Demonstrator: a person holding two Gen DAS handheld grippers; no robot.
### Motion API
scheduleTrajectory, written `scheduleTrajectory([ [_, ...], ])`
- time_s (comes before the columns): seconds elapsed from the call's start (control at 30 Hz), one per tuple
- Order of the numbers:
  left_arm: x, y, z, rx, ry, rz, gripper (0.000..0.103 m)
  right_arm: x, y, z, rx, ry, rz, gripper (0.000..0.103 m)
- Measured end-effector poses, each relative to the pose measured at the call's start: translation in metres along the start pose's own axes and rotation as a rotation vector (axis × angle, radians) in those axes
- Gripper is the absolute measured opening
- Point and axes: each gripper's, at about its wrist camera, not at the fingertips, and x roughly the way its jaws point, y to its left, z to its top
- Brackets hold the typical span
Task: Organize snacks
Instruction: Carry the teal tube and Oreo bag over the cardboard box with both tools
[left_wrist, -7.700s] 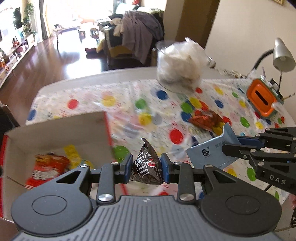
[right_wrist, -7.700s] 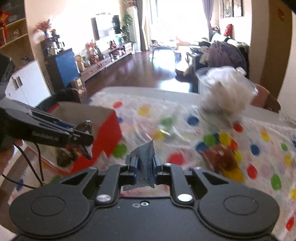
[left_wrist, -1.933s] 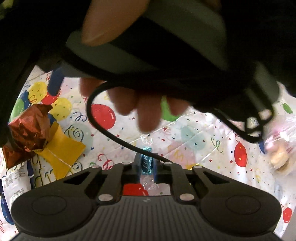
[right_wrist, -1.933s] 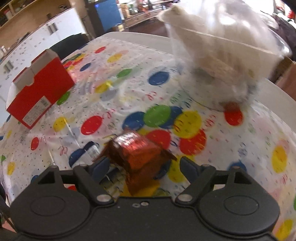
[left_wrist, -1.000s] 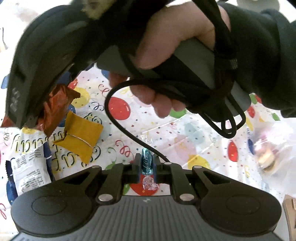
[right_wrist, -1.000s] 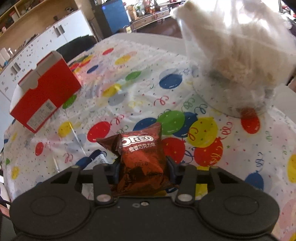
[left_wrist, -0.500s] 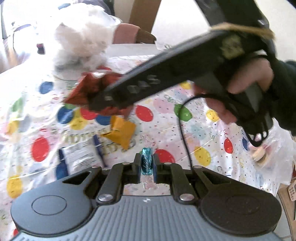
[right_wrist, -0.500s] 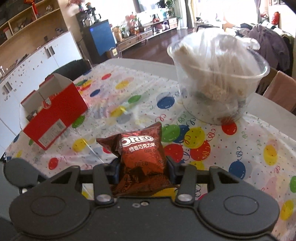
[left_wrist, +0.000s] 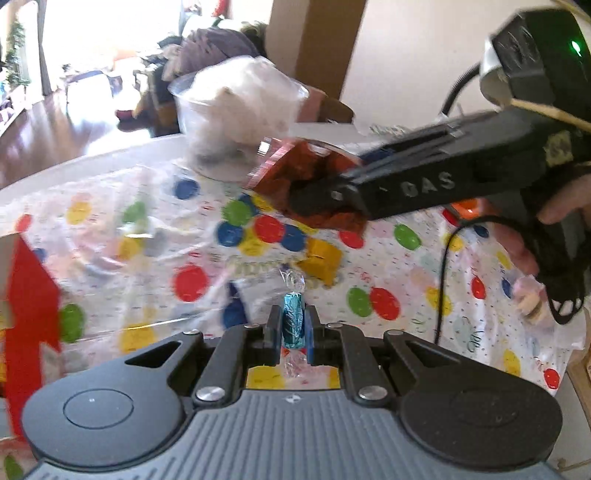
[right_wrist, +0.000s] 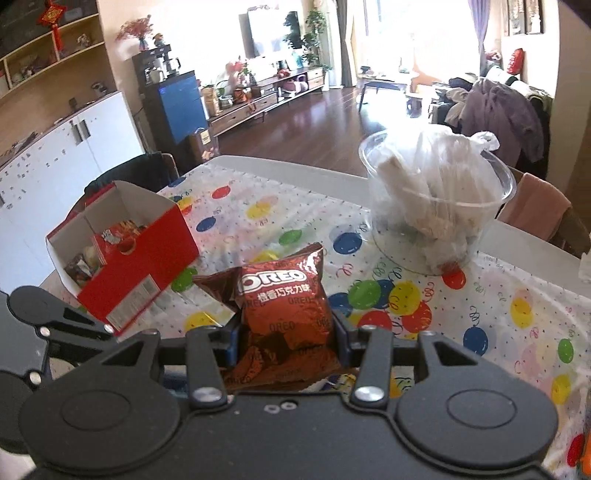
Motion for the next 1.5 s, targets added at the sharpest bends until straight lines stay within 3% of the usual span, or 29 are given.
scheduleTrajectory([
  [0.33,-0.062,0.068,-0.007,-0.057,-0.095,0.088,0.012,-0.005,0.060,0.014,0.010,-0.018,-0.080,0.046],
  [0.67,-0.103,0.148,-0.012,-0.138,-0.112,0.160,0.012,0.016,0.131,0.033,0.023,-0.007,-0.094,0.046],
  [1.13,-0.127,0.259,-0.017,-0.248,-0.047,0.216,0.012,0.072,0.212,0.053,0.075,0.037,-0.079,0.046],
  [1.5,-0.115,0.336,-0.026,-0.264,0.017,0.335,0.012,0.130,0.260,0.071,0.053,0.102,-0.096,0.046],
])
